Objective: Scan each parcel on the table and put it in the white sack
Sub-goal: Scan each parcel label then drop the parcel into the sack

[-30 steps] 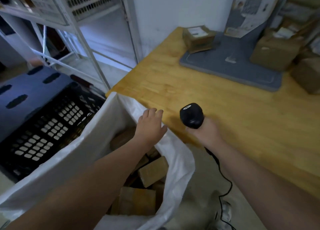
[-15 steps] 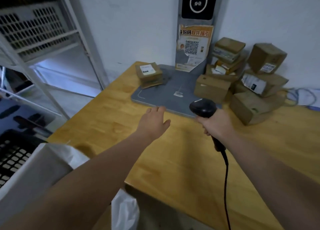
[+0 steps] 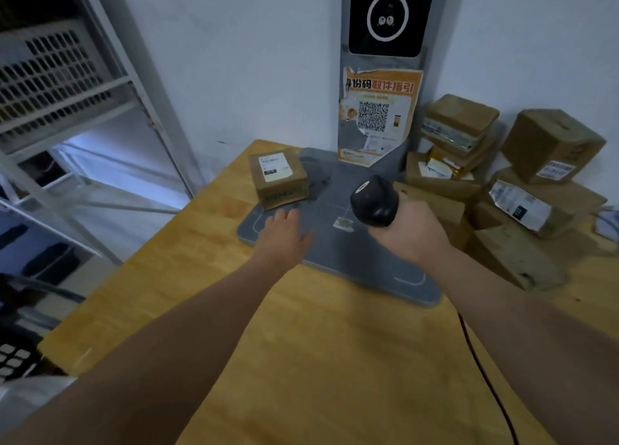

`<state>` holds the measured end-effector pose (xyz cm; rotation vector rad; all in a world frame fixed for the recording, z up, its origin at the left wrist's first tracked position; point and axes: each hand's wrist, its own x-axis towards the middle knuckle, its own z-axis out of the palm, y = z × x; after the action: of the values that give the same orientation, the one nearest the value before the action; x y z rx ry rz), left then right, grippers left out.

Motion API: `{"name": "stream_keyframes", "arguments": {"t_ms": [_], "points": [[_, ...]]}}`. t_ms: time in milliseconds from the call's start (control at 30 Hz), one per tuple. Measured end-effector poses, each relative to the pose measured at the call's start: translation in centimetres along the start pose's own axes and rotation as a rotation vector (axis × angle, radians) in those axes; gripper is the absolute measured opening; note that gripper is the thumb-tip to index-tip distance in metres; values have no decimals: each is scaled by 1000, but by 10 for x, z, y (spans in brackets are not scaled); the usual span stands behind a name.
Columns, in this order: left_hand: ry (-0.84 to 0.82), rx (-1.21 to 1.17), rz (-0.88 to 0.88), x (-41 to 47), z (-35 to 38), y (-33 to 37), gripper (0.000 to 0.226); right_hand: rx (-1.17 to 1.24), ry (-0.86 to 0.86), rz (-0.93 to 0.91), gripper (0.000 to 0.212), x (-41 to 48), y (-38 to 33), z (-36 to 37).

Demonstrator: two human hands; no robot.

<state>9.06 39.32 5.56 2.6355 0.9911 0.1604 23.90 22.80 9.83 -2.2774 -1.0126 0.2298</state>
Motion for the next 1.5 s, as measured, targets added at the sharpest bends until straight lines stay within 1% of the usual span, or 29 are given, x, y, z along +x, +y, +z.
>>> {"name": "stream_keyframes", "arguments": {"t_ms": [100,200,367,433,500,600,667,767,867,933,1000,1033,1067,1133,1200,1267,1367,1400,1500], "points": [[57,-38,-50,59,3,-27,52,62,-28,35,27,45,-4,31],[105,-127,-182,115,6,-53,57,114,-35,106,19,82,-10,61],[92,-396,-536,193,22,-97,68,154,-60,222,23,127,-9,108],[75,-556,-627,214,28,-107,71,185,-53,267,22,140,-5,121],[72,-726,-666,229,35,-115,71,217,-23,292,22,150,-4,130],[89,-875,-671,237,45,-125,70,346,-22,364,25,160,-1,140],[114,-919,-643,233,49,-126,66,470,-20,422,30,164,2,145],[129,-967,-584,212,58,-116,61,687,6,473,31,164,-1,148],[115,-1073,-530,182,71,-102,67,804,-14,421,23,157,-13,143],[95,-1138,-485,158,76,-90,63,871,-29,400,26,145,-17,142],[79,-1217,-416,130,76,-75,45,913,-40,401,33,128,-15,139],[60,-1253,-372,116,75,-67,37,925,-41,397,34,117,-13,135],[37,-1277,-331,103,74,-59,34,938,-39,394,32,105,-9,130],[-15,-1289,-297,77,70,-45,40,975,-10,397,29,79,-2,117],[-67,-1310,-332,54,65,-31,49,1051,43,426,27,53,4,101],[-126,-1301,-356,34,63,-19,43,1088,79,445,24,26,13,86],[-193,-1294,-352,7,61,-5,25,1061,74,460,26,-12,25,66],[-204,-1303,-348,-1,61,-1,24,1056,61,469,27,-24,29,59],[-221,-1274,-356,-27,60,13,30,1010,14,516,25,-56,37,39]]}}
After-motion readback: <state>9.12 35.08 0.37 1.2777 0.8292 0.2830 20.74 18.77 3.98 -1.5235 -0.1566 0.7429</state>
